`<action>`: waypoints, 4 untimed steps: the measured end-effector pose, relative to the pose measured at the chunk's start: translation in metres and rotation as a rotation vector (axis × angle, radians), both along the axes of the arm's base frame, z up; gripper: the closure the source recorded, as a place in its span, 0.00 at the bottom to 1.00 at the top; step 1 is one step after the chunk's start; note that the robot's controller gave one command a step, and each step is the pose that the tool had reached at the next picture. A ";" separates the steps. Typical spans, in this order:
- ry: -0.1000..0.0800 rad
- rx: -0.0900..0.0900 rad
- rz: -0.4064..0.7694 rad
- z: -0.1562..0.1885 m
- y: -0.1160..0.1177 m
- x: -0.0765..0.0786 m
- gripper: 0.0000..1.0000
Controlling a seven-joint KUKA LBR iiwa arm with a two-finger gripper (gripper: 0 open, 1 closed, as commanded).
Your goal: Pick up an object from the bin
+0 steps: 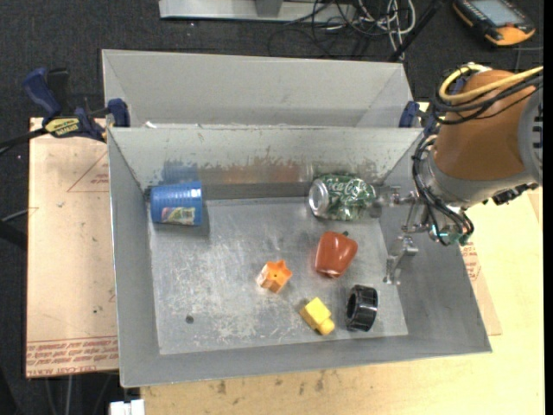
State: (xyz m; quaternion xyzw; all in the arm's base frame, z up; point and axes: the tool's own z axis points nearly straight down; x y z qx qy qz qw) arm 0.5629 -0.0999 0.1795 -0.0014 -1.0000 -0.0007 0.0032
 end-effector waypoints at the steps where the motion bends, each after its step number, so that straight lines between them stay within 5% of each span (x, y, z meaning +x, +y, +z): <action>1: -0.003 0.000 0.001 0.002 0.000 0.000 0.00; 2: -0.005 -0.001 0.002 0.004 0.000 0.001 0.00; 3: -0.014 -0.002 0.128 -0.006 -0.022 0.036 0.00; 4: -0.012 -0.002 0.166 -0.069 0.004 0.016 0.00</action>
Offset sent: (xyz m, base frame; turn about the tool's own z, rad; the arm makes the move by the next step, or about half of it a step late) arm 0.0105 -0.0024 0.0379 -0.0988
